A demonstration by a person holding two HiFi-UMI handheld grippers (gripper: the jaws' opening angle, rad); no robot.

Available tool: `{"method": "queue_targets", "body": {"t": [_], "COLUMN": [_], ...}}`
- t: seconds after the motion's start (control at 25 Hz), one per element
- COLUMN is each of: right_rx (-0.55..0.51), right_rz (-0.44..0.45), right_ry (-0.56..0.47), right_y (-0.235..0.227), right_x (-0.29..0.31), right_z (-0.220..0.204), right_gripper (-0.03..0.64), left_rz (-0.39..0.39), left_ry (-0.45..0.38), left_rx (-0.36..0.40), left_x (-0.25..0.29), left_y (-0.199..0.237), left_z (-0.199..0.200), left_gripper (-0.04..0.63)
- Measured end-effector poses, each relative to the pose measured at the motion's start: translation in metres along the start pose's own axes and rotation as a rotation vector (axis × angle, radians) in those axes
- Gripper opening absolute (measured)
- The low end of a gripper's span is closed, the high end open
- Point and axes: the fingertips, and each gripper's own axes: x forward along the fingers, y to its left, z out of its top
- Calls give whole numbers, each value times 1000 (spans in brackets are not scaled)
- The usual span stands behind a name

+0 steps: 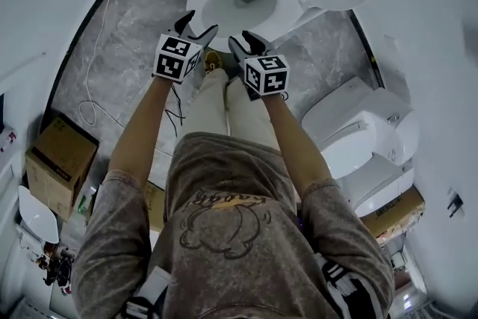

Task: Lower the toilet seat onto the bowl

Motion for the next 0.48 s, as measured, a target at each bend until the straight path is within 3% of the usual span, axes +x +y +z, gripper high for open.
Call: {"method": "queue_targets", "body": {"t": [0.24, 0.48], "right_rx": [-109, -186], "right_rz": [-22, -60], "right_ry": [-185, -385], "right_y": [34, 59], "right_x": [-118, -226], "right_z": [111, 178], "right_gripper": [186, 186], "left_rz": [-39, -101], "left_ry": [-174, -337], "left_rx": [22, 76], "left_x": [-103, -184], "left_y": [-63, -117], "left_z": [121, 195], "left_gripper": [304, 304]}}
